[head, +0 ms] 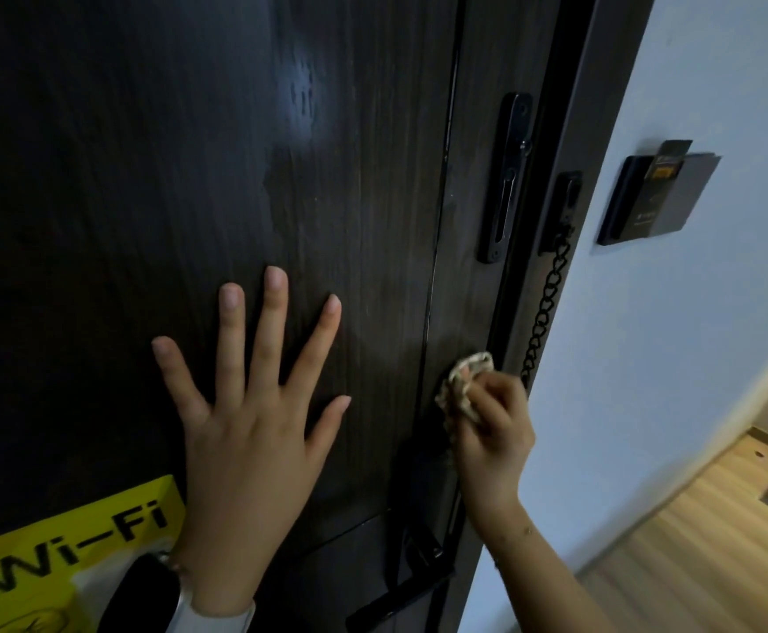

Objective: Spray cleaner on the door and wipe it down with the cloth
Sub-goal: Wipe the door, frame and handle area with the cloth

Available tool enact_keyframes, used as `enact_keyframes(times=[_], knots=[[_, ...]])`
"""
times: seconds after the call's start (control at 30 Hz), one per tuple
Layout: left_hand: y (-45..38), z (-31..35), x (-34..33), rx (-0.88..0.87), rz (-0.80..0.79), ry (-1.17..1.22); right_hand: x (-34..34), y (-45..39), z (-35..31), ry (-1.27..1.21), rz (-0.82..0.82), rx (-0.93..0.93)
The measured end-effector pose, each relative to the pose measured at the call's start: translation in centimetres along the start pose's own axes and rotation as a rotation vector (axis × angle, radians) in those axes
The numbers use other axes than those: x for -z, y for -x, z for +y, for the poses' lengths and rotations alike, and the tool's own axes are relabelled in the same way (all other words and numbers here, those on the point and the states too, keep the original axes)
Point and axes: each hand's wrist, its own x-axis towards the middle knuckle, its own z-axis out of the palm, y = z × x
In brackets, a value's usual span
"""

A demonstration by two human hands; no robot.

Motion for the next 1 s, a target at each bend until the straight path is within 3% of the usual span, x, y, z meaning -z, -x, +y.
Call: enact_keyframes(times=[0.13,0.4,0.53,0.7,0.83,1.0], knots=[[0.0,0.0,0.1,0.003,-0.005,0.012,0.3,-0.3,-1.4,-0.029,-0.024,-0.015],[0.0,0.0,0.0,-0.005,-0.008,0.003,-2.9,-10.9,-8.5,-0.131,0.197,0.247],[0.0,0.0,0.0,-0.007,-0.005,0.007,-2.8,-5.1,-5.0,-0.077,0.115,0.278],[0.0,0.0,0.0,-0.003,-0.011,0.006,-1.5,2.5,-1.8,-0.048,-0.066,0.147],[0.0,-0.1,0.1,-0.006,-0.009,0.017,-1.5,-3.8,-5.1,-0.007,-0.027,0.209],[0.0,-0.1,0.0,-0.014,-0.002,0.019,-2.1,-13.9,-10.4,-0.037,0.15,0.333]])
